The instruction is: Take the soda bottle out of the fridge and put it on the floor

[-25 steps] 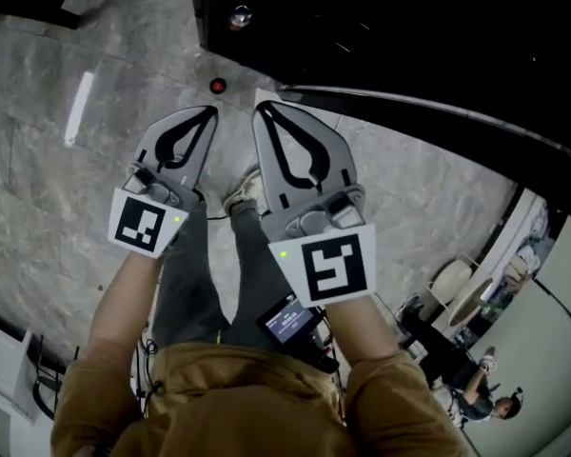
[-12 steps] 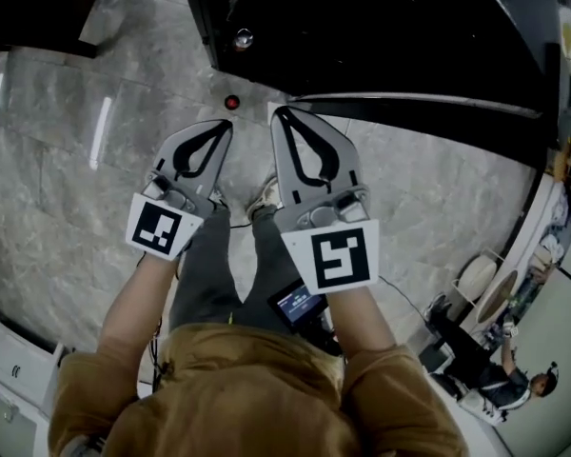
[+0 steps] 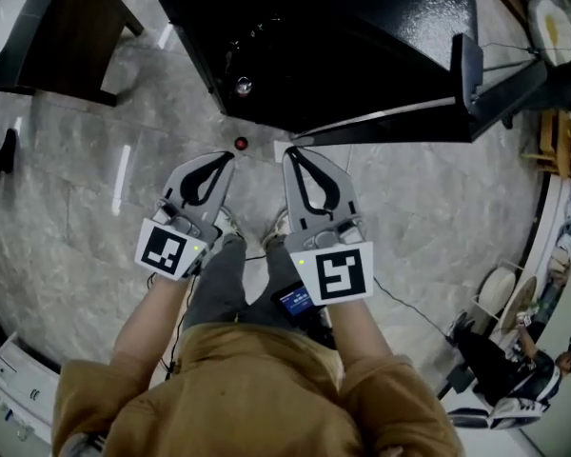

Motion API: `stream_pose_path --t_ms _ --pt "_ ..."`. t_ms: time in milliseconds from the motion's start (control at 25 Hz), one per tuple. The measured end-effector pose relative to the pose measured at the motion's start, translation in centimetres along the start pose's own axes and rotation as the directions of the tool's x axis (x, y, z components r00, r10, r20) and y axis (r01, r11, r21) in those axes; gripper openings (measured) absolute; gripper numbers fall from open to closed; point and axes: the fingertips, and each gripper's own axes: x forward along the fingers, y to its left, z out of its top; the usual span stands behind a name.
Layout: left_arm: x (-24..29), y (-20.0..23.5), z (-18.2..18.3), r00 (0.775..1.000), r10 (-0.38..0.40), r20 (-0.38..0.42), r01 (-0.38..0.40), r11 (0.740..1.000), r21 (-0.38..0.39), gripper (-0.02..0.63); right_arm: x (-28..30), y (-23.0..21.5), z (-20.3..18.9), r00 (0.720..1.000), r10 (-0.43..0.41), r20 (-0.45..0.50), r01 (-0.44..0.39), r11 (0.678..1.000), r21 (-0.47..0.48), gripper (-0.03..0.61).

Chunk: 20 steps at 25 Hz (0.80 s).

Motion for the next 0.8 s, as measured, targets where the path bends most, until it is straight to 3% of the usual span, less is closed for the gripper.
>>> stream_pose_path --t_ms 800 --pt "-2.4 -9.6 12.6 0.996 -0.039 0.074 0.029 0.991 0.129 0.001 -10.5 -4.5 10.6 0.983 -0.035 0.181 0.027 0.999 0.047 0.002"
